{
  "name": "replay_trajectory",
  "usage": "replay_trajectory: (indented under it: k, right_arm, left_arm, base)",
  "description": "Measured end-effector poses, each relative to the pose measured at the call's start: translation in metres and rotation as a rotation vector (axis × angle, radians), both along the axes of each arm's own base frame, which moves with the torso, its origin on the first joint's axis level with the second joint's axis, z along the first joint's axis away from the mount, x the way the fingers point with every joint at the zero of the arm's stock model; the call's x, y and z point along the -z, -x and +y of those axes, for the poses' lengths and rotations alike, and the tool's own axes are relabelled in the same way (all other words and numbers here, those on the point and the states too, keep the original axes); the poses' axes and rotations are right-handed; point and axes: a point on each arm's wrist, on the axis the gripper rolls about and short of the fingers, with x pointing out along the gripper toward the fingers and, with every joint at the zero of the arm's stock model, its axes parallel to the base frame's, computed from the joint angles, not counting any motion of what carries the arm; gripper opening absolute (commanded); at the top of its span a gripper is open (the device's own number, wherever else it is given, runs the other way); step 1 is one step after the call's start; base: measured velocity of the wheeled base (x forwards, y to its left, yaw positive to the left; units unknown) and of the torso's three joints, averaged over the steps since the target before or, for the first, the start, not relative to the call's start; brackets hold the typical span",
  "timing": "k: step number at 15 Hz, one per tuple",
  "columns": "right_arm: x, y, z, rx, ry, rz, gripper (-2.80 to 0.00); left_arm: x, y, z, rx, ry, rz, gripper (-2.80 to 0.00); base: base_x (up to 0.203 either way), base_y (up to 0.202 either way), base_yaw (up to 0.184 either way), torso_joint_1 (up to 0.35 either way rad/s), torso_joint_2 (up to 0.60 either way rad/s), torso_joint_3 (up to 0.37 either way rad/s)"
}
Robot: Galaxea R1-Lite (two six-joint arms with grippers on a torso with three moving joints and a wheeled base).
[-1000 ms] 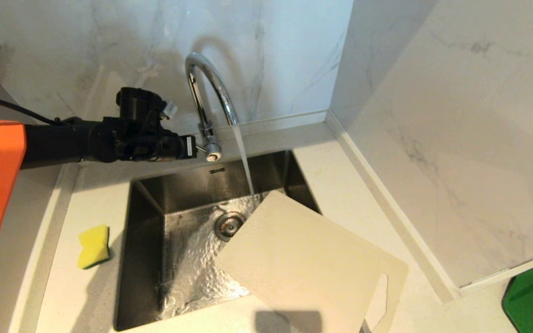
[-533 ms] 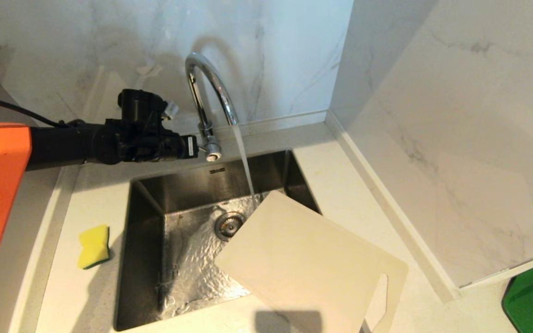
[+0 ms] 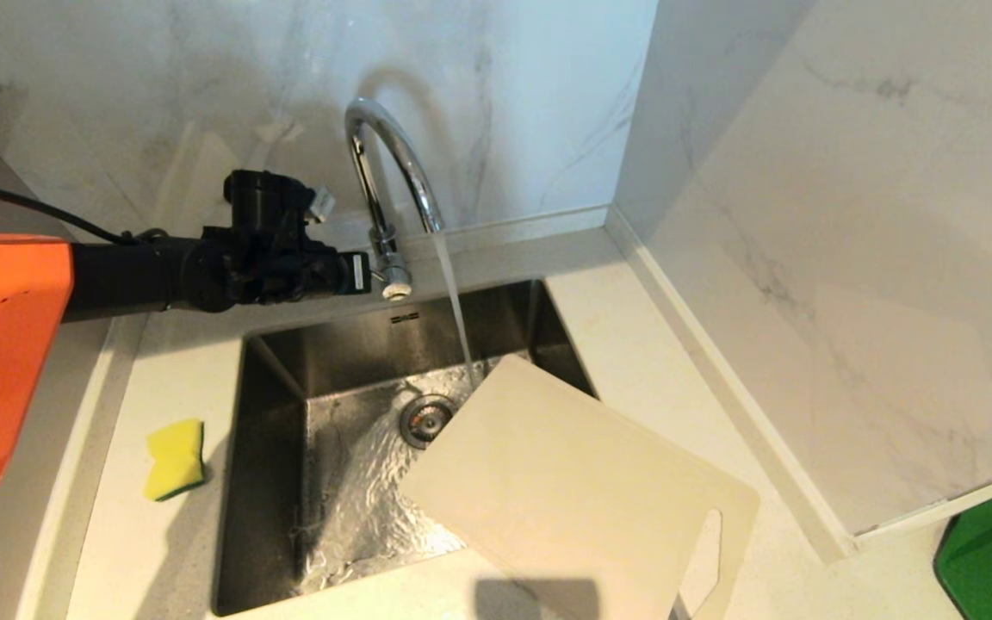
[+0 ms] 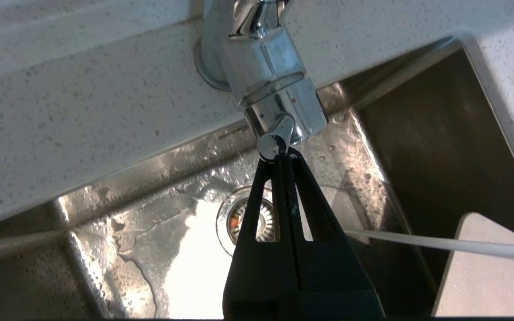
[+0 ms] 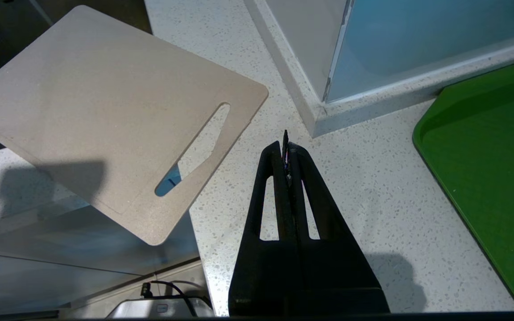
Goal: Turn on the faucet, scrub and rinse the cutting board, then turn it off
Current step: Turn off the tap
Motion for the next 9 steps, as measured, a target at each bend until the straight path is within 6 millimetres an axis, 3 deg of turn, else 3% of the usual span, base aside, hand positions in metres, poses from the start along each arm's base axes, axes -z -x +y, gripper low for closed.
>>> replay_trajectory:
  k: [9]
  right_arm:
    - [0.0,0.0,0.0,0.0,0.0,0.0,-2.8]
  left_arm:
    - [-0.008,-0.0077,0.0051,-0.023,-0.108,-0.159,-2.8]
  base:
    - [0.0,0.0,0.0,0.0,0.0,0.0]
